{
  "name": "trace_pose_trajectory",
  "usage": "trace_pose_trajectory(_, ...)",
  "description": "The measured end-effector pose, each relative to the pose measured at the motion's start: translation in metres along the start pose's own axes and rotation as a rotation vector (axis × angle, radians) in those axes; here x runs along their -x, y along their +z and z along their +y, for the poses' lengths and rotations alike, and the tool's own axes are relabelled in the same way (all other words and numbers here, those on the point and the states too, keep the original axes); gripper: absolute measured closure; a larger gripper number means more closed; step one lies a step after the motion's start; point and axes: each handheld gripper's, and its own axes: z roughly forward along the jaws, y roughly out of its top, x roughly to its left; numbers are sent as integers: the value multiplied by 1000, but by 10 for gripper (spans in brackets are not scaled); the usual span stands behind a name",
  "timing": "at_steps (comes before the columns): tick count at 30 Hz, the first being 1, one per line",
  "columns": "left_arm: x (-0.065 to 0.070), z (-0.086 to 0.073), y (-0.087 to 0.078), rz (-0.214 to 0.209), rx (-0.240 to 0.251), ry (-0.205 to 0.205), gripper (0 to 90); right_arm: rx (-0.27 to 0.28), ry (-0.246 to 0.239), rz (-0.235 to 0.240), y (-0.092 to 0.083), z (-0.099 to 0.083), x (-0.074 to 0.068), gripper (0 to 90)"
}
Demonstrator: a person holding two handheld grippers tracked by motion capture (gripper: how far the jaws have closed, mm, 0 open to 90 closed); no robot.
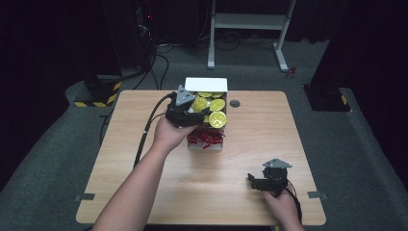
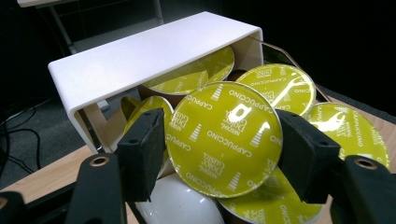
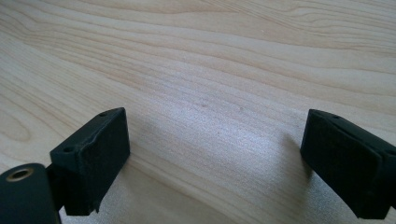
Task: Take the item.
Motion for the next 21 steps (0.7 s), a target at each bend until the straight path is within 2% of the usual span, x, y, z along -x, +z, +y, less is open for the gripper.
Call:
trace_pose_trajectory(7, 2, 1, -6, -32, 13, -17, 343, 1, -2, 0, 0, 0, 0, 81)
trace_pose_trajectory(12, 3, 2, -6, -27, 16, -12, 352, 0, 2, 1, 0, 0, 0, 81)
trace_pose_trajectory(17, 2, -1, -3, -32, -6, -17, 349, -1, 2, 1, 1, 1, 0, 81)
trace_pose_trajectory(21, 3, -3, -3, -25, 3, -10, 367, 0, -1, 1, 1, 1, 0, 81)
